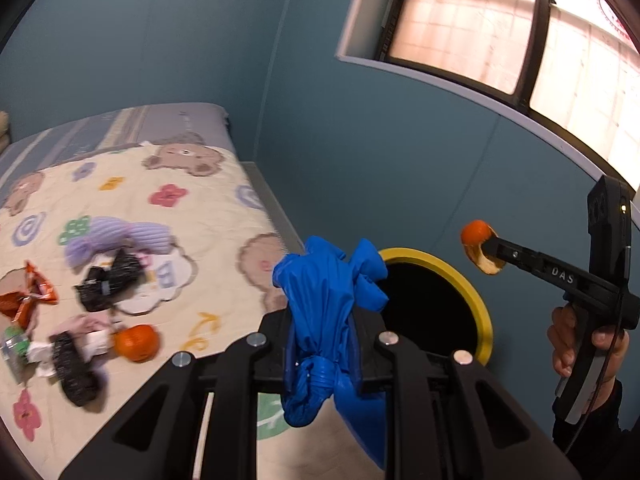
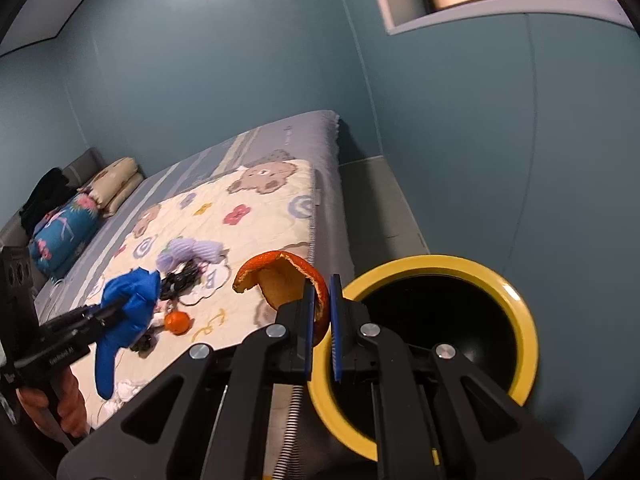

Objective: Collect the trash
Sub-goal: 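Carry the blue glove and orange peel over the yellow-rimmed bin with both tools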

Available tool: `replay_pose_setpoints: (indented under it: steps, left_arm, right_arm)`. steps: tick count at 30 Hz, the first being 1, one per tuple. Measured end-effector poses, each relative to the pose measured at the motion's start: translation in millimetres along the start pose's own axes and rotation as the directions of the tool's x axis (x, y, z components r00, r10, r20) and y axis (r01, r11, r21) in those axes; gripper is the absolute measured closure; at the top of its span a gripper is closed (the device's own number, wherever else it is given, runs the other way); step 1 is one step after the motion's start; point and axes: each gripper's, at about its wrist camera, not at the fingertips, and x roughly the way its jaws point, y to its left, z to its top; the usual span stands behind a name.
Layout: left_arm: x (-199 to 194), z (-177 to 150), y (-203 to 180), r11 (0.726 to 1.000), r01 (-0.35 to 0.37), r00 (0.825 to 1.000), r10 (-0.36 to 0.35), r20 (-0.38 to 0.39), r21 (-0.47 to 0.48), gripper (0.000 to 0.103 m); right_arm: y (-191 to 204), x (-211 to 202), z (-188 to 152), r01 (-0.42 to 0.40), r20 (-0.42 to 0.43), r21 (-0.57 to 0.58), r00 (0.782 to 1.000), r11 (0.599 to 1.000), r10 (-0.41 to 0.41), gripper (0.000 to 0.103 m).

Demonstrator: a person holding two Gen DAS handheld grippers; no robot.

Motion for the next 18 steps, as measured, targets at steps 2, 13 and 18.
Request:
replay_pose_setpoints:
  steps: [2, 13, 18]
  left_arm:
    - [14, 3, -12, 1.000, 0.023, 1.000, -0.023, -0.012, 0.012, 0.084]
    - [87, 9, -56, 0.995, 0.092, 0.993, -0.090, -0.079, 0.026, 0.084]
    - [119, 6, -69, 0.994, 0.109, 0.987, -0.106, -0.122, 0.019, 0.084]
  right_arm:
    - [-7, 0, 3, 0.009, 0.000, 0.012, 1.000, 1.000, -0.009, 0.096]
    - [-48, 16, 15, 0.073, -0.008, 0.067, 0.997, 0.995, -0.072, 0.096]
    - [-68, 32, 19, 0.085, -0.030, 0.107, 0.996, 0.991, -0.083, 0.096]
